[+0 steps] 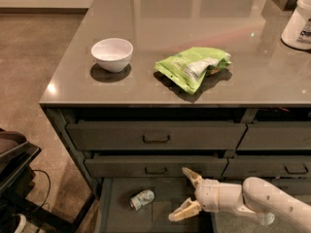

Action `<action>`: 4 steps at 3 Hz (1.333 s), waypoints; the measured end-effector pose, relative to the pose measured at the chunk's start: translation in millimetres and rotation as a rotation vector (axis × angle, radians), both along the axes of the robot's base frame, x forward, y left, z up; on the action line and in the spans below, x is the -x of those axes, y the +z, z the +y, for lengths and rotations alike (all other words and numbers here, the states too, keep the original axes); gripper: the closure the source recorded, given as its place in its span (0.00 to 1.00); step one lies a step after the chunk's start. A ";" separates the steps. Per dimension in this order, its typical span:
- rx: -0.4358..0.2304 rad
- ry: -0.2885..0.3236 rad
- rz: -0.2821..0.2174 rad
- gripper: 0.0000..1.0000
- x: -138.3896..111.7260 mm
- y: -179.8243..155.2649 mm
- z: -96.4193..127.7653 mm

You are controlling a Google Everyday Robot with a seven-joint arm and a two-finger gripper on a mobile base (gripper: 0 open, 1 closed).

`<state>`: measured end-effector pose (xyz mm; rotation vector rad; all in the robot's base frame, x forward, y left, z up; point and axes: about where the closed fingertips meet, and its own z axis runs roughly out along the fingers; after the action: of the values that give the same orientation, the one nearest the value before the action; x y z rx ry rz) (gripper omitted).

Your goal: Pick 7up can from bottom drawer and place on counter

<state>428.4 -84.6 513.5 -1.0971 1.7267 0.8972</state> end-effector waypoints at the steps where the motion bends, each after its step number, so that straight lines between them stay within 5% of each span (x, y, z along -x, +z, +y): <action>1: -0.005 -0.017 0.032 0.00 1.1 -30.7 17.2; 3: -0.092 0.011 0.070 0.00 -1.1 -139.7 68.3; 4: -0.112 0.006 0.089 0.00 2.7 -149.8 74.5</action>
Offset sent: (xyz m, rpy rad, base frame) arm -0.0003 0.0808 -0.1675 0.1290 0.0512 0.0135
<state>425.7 -10.1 363.7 -1.0031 1.7239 1.0474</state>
